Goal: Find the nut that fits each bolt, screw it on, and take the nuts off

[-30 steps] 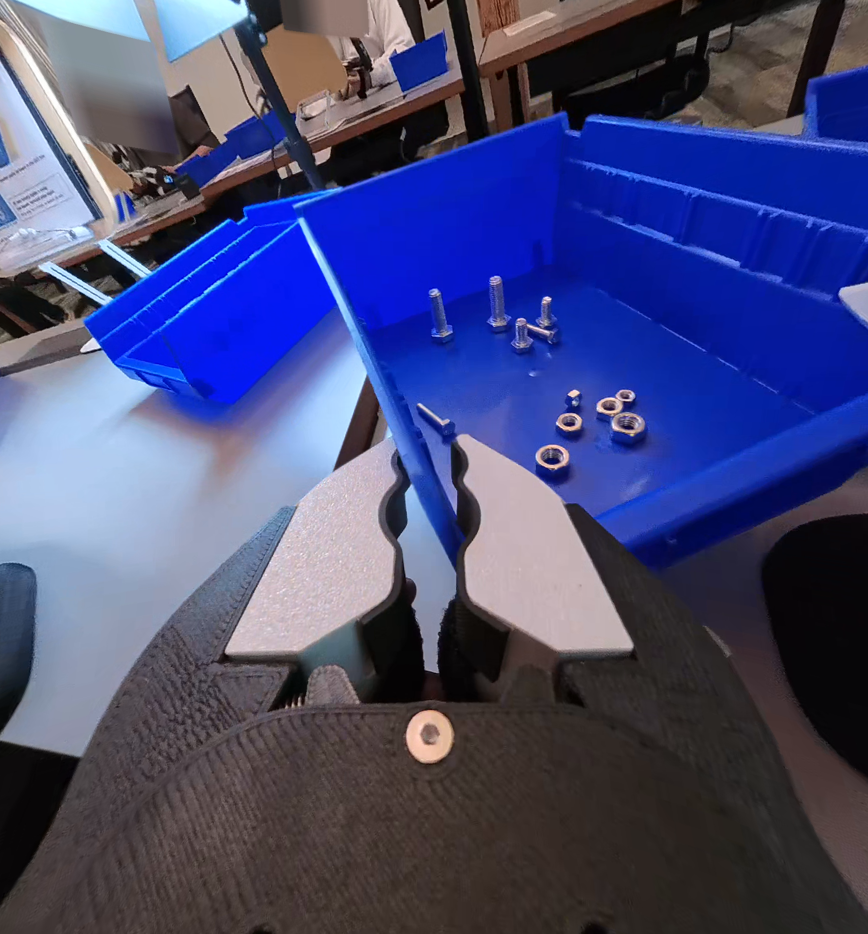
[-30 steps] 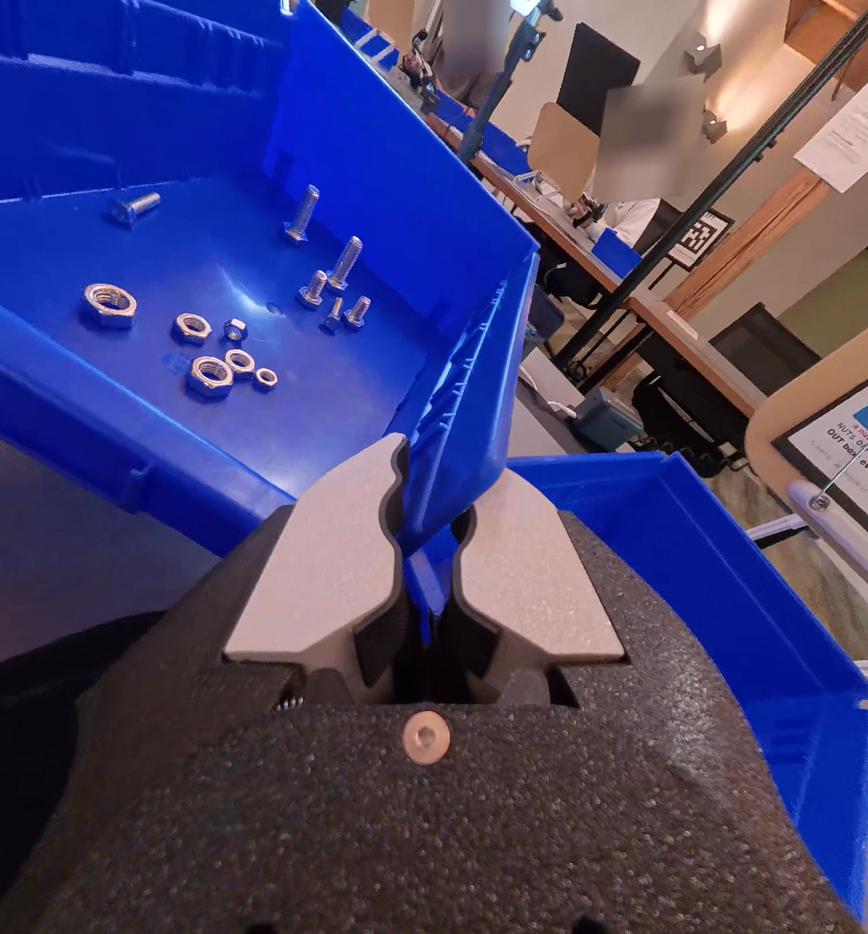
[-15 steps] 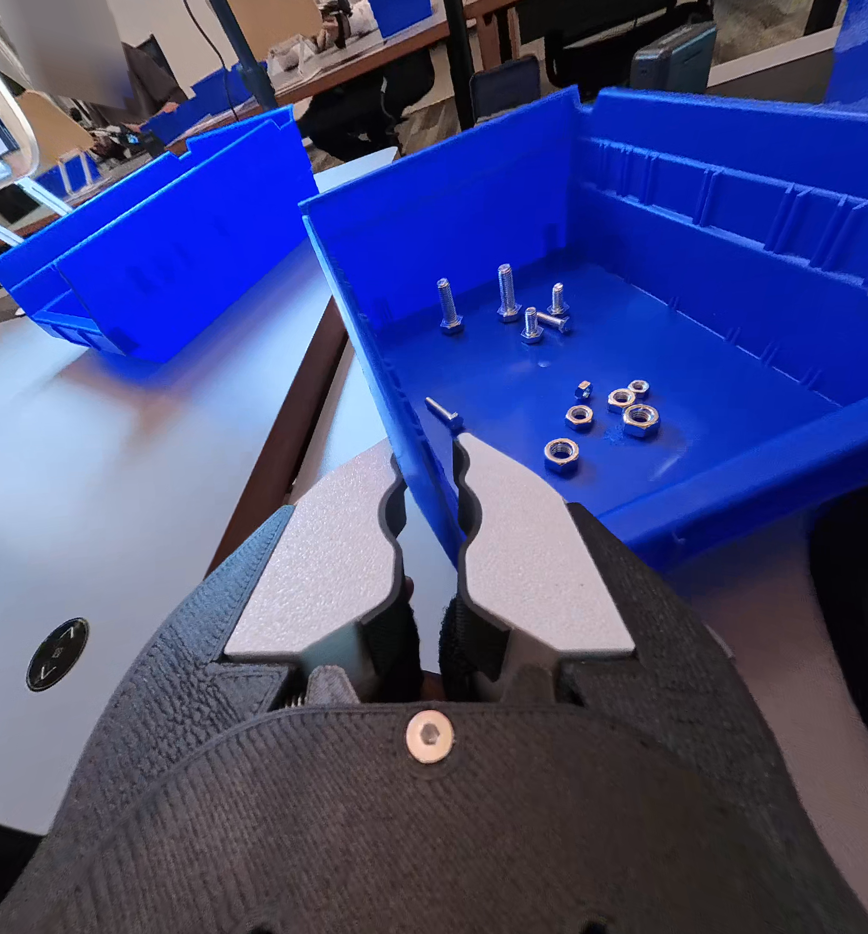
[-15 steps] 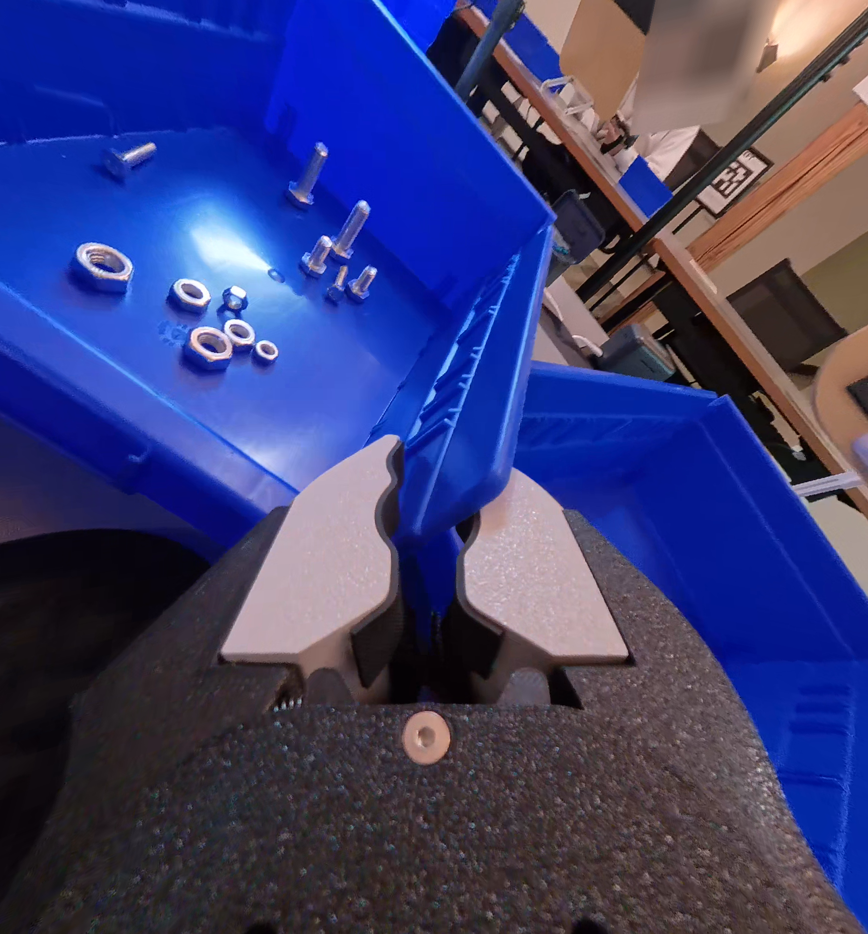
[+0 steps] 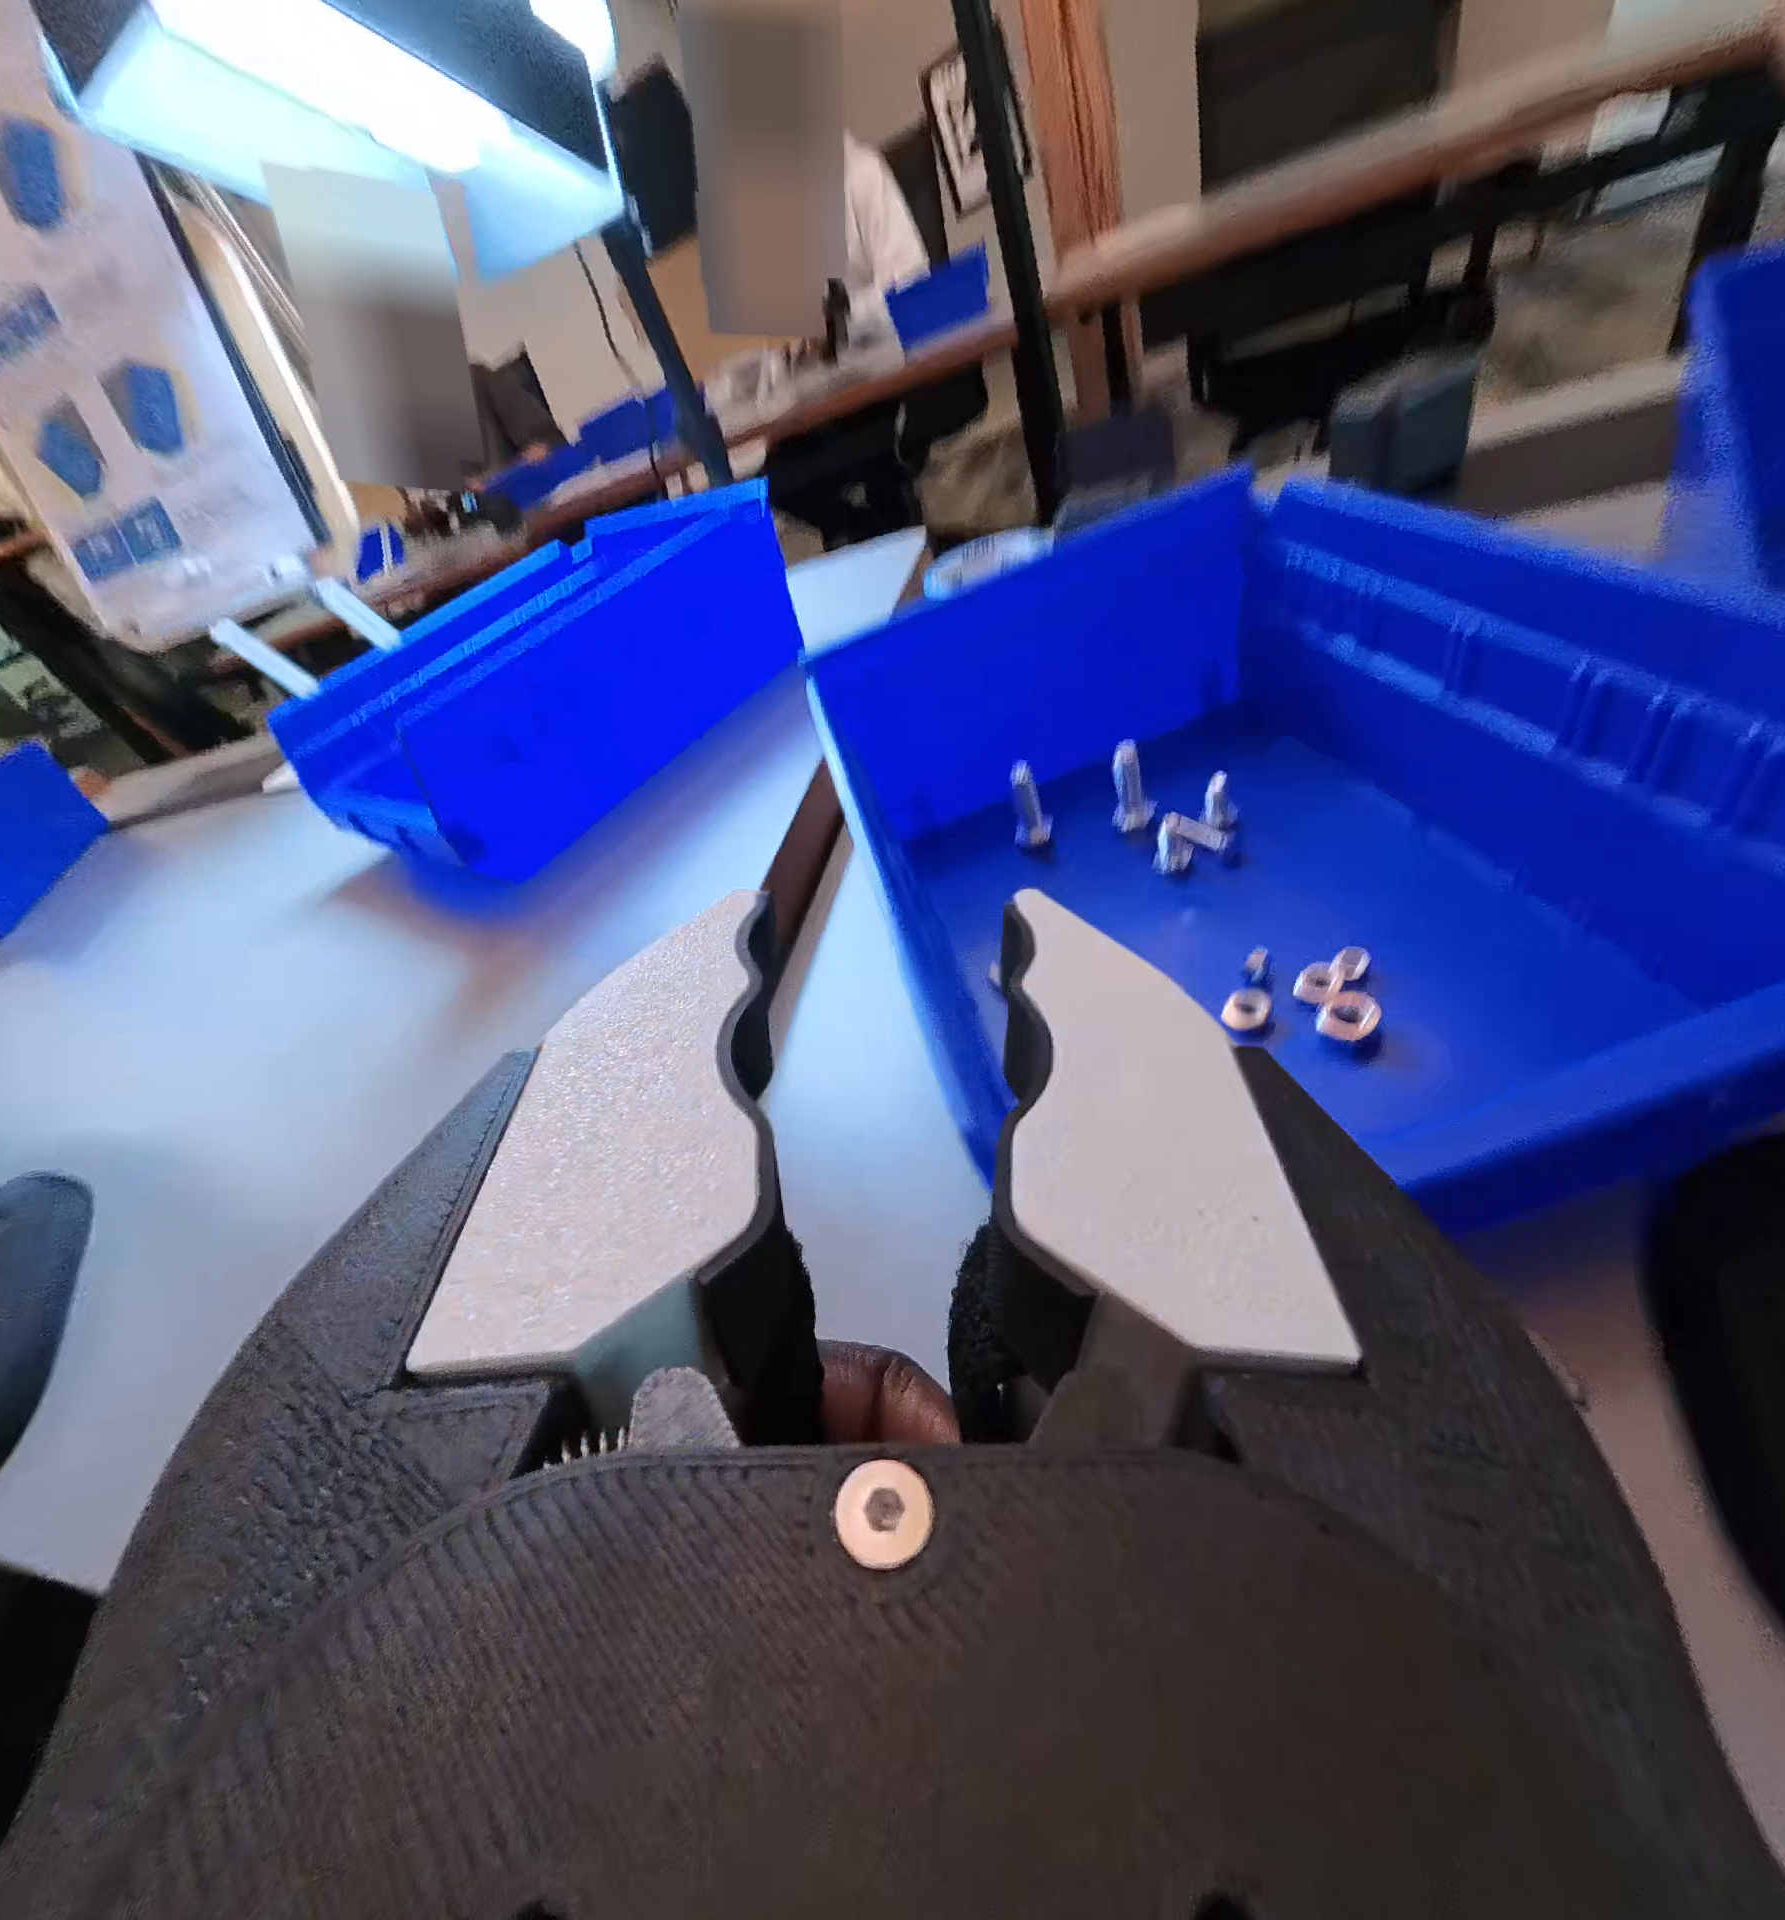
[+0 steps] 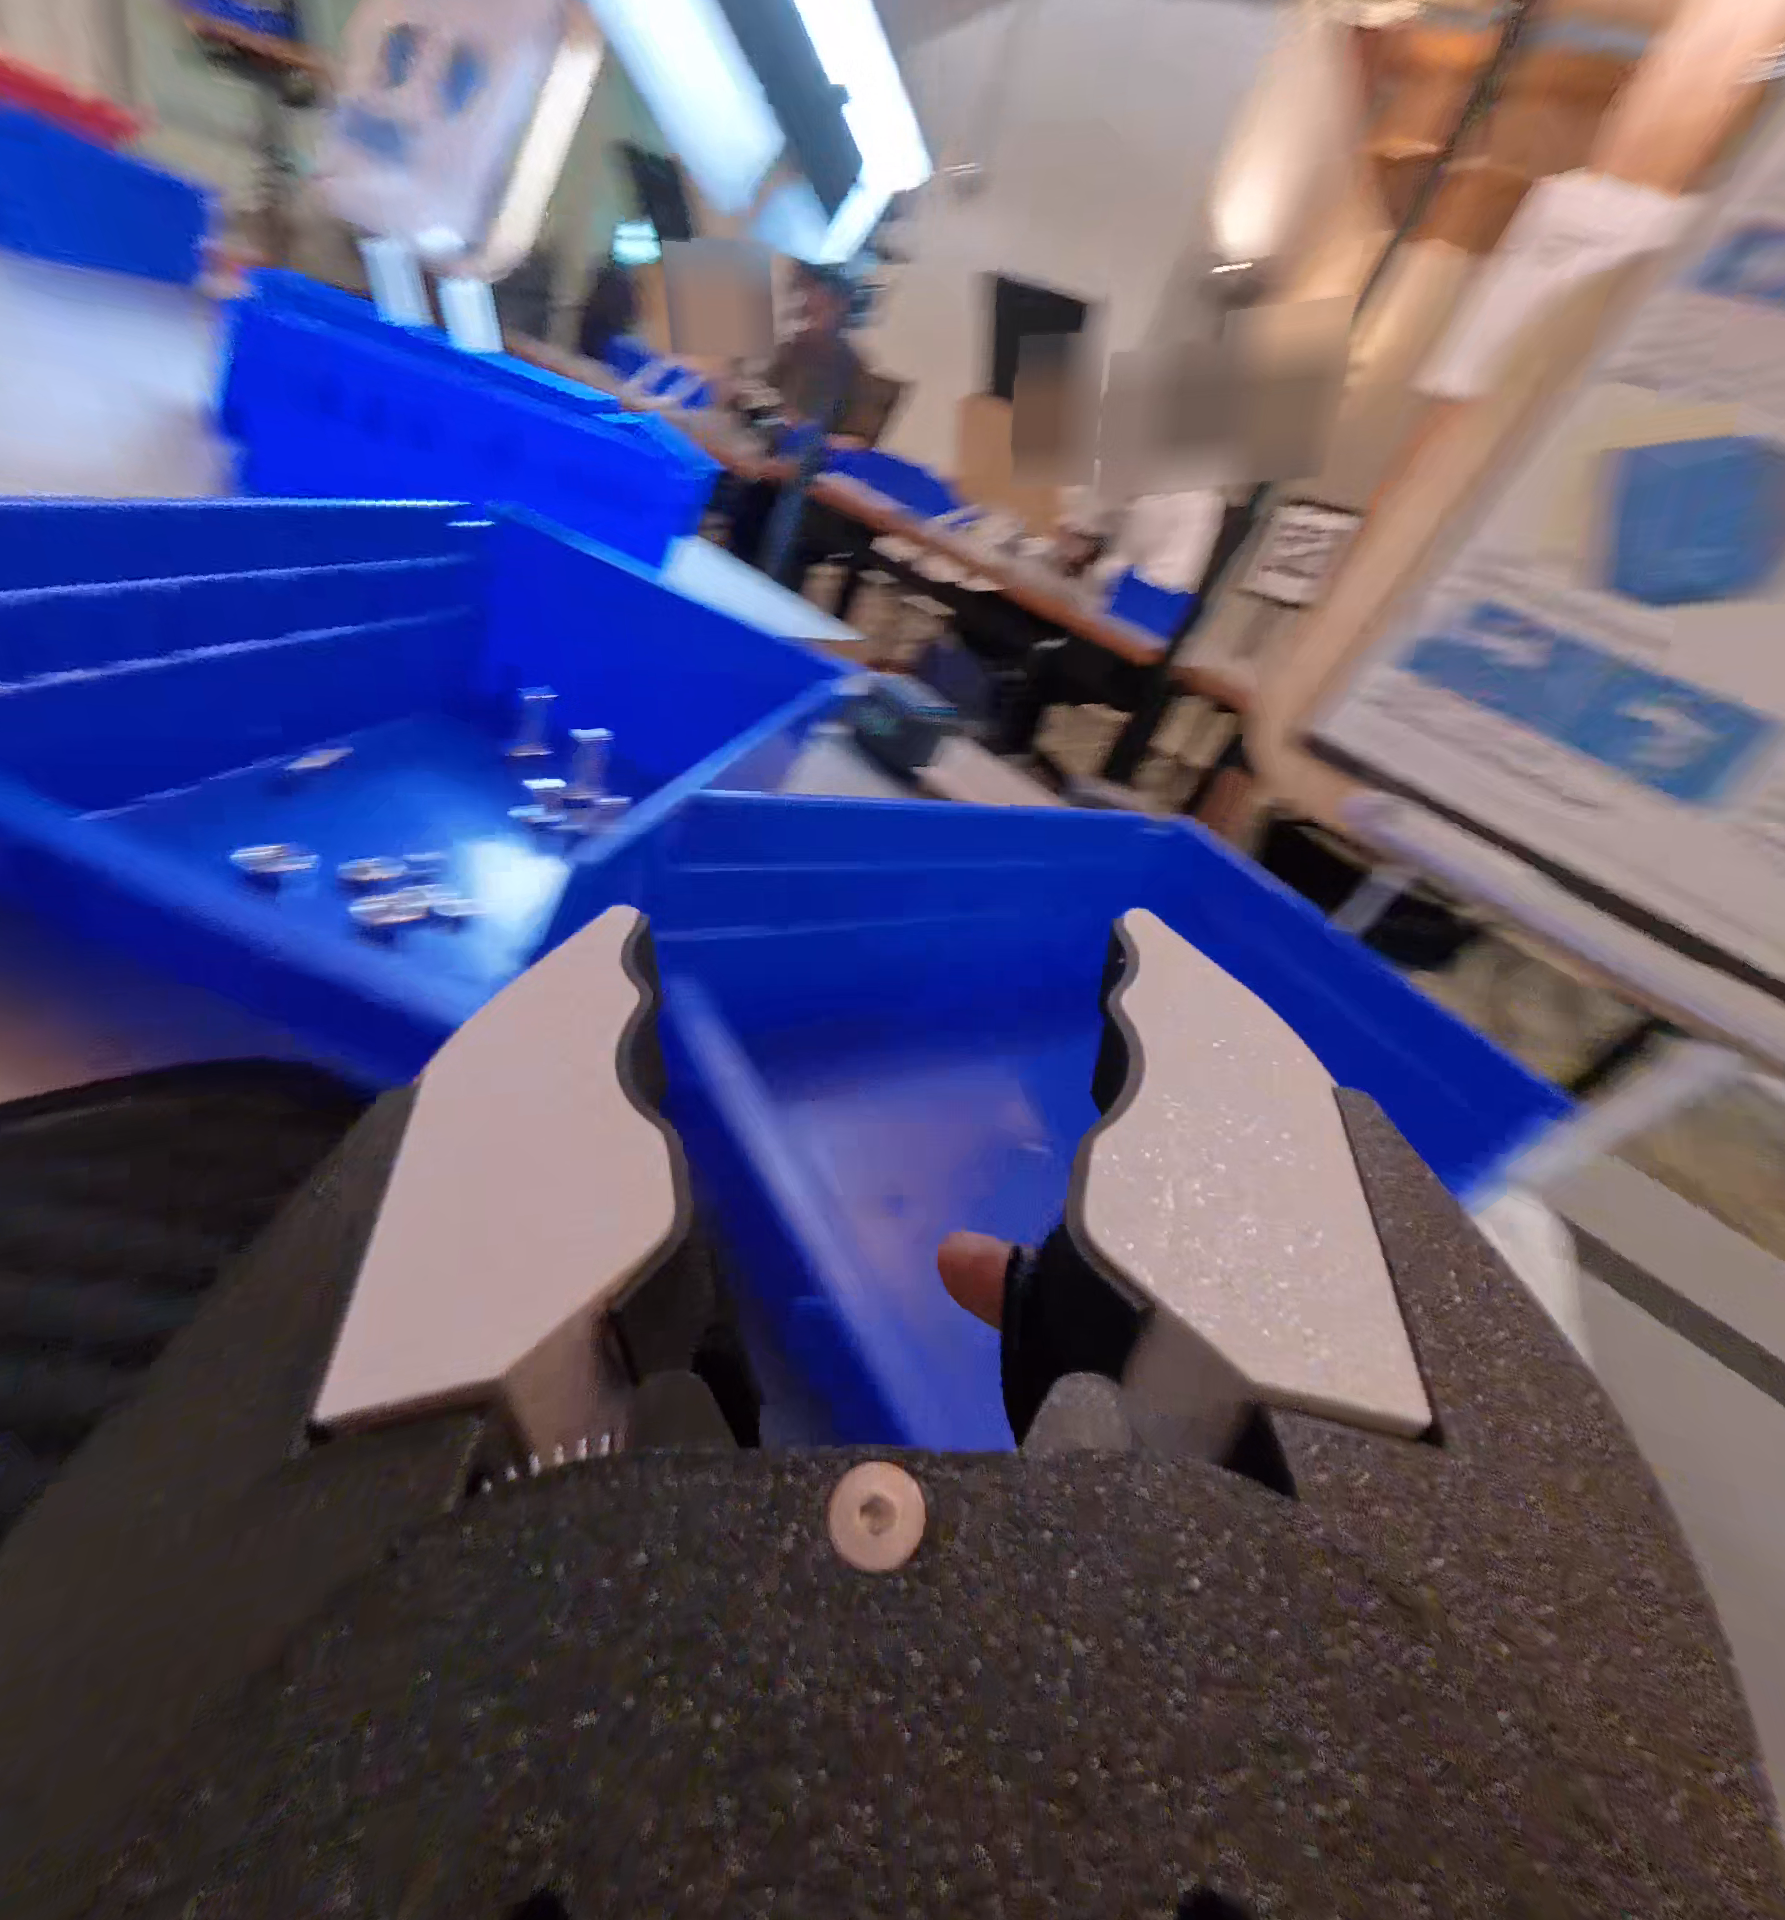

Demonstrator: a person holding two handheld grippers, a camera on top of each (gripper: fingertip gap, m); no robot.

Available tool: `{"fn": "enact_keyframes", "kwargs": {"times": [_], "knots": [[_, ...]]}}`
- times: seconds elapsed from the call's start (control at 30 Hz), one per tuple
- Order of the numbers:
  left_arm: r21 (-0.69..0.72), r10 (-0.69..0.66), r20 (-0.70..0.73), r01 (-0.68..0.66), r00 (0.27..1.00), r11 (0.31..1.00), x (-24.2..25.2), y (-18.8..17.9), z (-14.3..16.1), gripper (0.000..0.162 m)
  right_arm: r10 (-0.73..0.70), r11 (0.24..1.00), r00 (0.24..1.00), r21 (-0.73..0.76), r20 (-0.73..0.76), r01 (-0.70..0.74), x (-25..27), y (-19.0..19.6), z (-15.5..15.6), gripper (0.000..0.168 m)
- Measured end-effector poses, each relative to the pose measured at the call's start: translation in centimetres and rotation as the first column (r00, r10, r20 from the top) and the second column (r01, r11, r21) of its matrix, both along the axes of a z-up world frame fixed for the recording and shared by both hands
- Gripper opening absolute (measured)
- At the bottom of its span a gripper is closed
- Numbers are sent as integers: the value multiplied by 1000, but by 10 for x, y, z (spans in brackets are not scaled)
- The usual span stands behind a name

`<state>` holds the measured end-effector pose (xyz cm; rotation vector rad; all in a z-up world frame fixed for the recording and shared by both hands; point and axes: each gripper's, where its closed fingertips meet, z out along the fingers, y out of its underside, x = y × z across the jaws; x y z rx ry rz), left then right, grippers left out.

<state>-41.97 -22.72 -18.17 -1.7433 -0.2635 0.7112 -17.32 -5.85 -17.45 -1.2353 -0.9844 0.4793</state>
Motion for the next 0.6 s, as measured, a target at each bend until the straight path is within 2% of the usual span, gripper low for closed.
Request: {"fn": "enact_keyframes", "kwargs": {"times": [0.07,0.13,0.2,0.27,0.33,0.47,0.6], "knots": [[88,-90,-28,92,996,992,22,11,23,46,-187,980,982,69,20,185,32,37,0,86],[142,-194,-44,199,980,970,51,25,38,50,-307,951,945,81,116,299,52,66,-18,95],[168,-296,-55,301,954,939,82,42,46,52,-344,938,921,32,183,344,65,81,-39,97],[176,-401,-38,401,915,899,115,59,45,54,-358,931,916,-4,183,365,77,87,-47,99],[179,-483,-8,477,875,861,144,75,40,55,-394,914,897,-16,201,406,94,94,-50,90],[177,-611,113,590,783,788,197,104,17,56,-446,876,863,-85,237,475,139,107,-61,89],[108,-618,218,610,756,785,226,137,-20,58,-407,854,879,-237,246,462,165,111,-78,83]]}}
